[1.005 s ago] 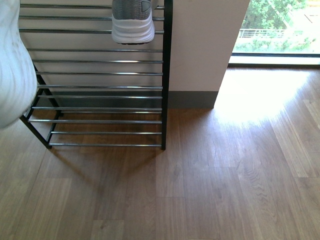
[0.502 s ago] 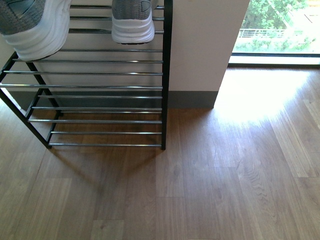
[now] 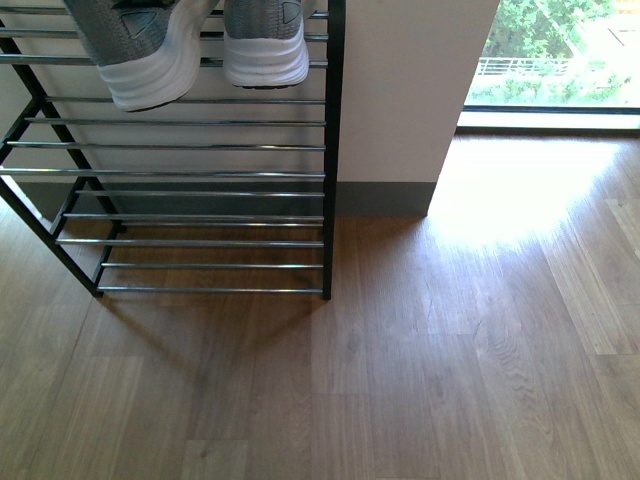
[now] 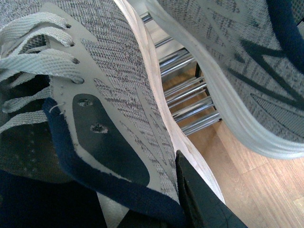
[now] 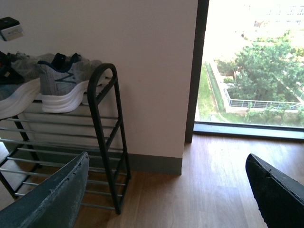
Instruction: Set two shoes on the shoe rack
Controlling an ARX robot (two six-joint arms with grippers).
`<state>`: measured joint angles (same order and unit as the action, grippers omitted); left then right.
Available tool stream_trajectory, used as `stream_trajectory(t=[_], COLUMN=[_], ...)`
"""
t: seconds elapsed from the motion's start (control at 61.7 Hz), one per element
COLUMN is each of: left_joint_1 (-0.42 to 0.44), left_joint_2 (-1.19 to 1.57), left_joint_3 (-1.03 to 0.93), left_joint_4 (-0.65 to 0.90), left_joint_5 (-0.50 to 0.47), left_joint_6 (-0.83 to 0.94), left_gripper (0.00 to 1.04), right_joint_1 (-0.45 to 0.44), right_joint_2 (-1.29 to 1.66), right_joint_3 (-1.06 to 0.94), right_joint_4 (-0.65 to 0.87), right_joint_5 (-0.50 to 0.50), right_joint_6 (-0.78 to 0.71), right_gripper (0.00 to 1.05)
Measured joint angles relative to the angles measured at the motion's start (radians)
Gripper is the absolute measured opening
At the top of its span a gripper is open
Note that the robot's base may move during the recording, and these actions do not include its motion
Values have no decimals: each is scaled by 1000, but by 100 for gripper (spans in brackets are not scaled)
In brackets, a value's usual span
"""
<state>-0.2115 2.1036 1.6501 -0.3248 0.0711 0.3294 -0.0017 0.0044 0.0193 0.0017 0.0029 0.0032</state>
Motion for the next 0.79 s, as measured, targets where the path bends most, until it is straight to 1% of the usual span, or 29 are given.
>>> stream_trajectory(t=[0.227,0.308,0.437,0.535,0.567,0.794], left_joint_1=[-20,-26,-31,-37,-37,-60], left_joint_2=[68,77,89,86,81,-9], left_joint_3=[122,135,143,138,131,31], left_joint_4=[-55,-64,-58,-37,-31,35], left_joint_5=[-27,-55,-58,-57,-59,-67], left_joint_6=[17,22,16,4,2,-21], left_gripper=[2,2,2,19,23,60], right_joint_1=[0,0,0,0,0,0], right_joint_2=[0,0,0,0,0,0], right_joint_3=[0,0,0,0,0,0], right_joint_4=[0,0,0,0,0,0], right_joint_5=[0,0,0,0,0,-1], right_joint_6=[0,0,0,0,0,0], right_gripper=[96,96,96,96,96,96])
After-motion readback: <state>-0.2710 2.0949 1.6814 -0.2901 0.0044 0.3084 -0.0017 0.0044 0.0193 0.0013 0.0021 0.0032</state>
